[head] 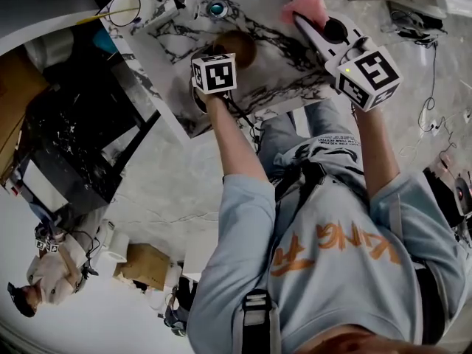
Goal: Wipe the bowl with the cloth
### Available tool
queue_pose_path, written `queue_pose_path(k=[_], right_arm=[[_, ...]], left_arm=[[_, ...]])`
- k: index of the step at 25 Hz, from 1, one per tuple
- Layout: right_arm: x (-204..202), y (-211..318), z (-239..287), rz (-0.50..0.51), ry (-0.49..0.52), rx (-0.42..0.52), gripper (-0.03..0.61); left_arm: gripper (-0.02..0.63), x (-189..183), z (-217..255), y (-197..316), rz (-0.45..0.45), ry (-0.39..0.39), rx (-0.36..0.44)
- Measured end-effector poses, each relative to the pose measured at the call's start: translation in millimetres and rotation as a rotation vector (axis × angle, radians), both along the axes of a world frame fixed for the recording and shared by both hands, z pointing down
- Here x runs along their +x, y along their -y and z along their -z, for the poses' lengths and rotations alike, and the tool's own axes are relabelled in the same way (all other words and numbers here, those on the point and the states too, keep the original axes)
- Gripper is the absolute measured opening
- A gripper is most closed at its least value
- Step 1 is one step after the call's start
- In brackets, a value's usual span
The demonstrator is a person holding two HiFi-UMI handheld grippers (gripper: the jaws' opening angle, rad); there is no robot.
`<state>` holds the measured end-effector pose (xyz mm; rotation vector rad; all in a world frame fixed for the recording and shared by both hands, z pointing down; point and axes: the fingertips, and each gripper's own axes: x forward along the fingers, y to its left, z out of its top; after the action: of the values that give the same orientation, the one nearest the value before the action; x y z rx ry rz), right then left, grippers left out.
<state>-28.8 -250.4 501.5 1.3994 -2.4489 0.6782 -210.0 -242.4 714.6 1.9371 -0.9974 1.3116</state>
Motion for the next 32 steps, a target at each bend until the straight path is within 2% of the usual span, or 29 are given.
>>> queue_pose_path(k=[2, 4, 9, 13, 16, 22, 27, 32], right_arm=[[-3.0, -0.9, 1.3, 0.014, -0.002, -0.001, 0.04], [-5.7, -0.8, 4.9, 0.033, -0.004, 0.005, 0.04], [-6.1, -1.1, 20.1, 0.075, -0.004, 0.035, 0.04], [-0.2, 1.3, 38.2, 0.105, 0.002, 0.079, 0.04], [6.6, 6.0, 54.0, 0.14, 0.008, 0.12, 0.04], [27.2, 14.5, 100.3, 0.205, 0.028, 0.24, 0.04], [47.1, -13.2, 132.2, 0.26, 0.055, 0.294, 0.04], [62.2, -37.9, 160.7, 0.349, 0.058, 0.377, 0.04]], left_arm=[[0.051, 3.6, 2.8, 1.6, 0.007, -0.031, -0.002], [0.036, 5.5, 13.9, 7.4, 0.055, -0.081, 0.013], [0.031, 2.0, 67.0, 24.1, 0.142, -0.134, 0.135], [0.031, 2.7, 122.1, 27.0, 0.246, -0.233, 0.237], [0.031, 10.0, 158.8, 20.4, 0.291, -0.297, 0.312], [0.031, 34.1, 224.4, 1.0, 0.361, -0.535, 0.487], [0.031, 57.1, 260.8, -30.0, 0.358, -0.613, 0.567], [0.031, 81.3, 312.4, -55.3, 0.331, -0.792, 0.681]])
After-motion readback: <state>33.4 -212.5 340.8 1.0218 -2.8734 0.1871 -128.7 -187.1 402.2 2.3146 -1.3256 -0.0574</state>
